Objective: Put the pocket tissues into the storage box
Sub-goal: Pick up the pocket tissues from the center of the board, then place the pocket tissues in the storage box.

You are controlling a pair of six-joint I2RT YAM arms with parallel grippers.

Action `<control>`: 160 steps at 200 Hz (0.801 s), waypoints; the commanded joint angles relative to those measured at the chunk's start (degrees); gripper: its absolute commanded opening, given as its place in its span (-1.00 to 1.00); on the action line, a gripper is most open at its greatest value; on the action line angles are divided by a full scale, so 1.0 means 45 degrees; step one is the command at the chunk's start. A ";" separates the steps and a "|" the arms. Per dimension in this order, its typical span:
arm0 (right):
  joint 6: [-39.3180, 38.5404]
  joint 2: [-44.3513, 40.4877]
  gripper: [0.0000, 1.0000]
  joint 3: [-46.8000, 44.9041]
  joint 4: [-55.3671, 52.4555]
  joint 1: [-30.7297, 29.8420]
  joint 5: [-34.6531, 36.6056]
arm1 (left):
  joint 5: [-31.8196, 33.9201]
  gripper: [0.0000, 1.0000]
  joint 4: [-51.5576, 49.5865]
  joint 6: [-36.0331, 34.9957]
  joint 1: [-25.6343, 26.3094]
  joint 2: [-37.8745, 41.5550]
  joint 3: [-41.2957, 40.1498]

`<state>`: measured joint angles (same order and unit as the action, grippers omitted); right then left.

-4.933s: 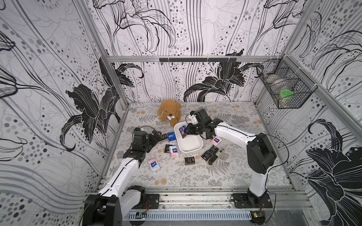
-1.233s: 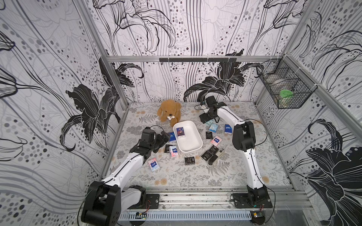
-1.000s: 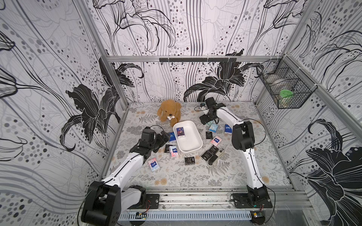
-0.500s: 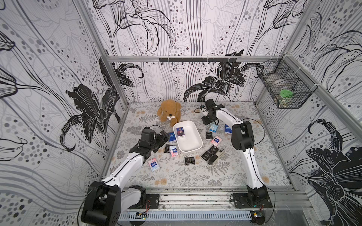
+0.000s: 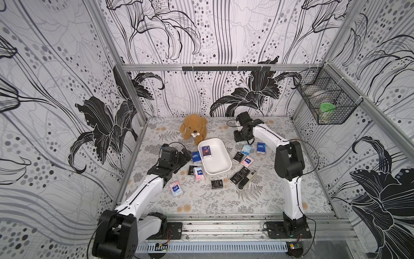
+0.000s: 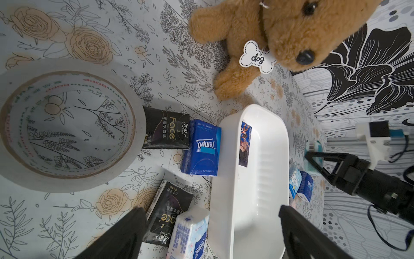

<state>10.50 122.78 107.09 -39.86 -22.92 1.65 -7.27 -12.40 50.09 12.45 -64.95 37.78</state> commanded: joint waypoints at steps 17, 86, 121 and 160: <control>0.2302 -0.1629 0.01 -0.0691 0.0140 -0.1187 0.0037 | 0.0561 0.94 -0.0194 -0.0329 0.0029 0.0463 0.0057; 0.4158 -0.1744 0.03 -0.0904 0.0739 -0.3677 -0.0076 | 0.0861 0.95 -0.0613 -0.0543 0.0027 0.1215 -0.0937; 0.5171 -0.0989 0.04 -0.0737 0.1448 -0.4595 0.0000 | 0.0895 0.94 -0.0638 -0.0517 0.0027 0.1651 -0.1245; 0.5883 0.0170 0.04 0.0105 0.1426 -0.4907 0.0460 | 0.0863 0.94 -0.0769 -0.0615 0.0029 0.1891 -0.1306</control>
<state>33.30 119.96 105.19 -33.85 -45.17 1.39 -4.43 -15.66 48.80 12.45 -57.54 32.69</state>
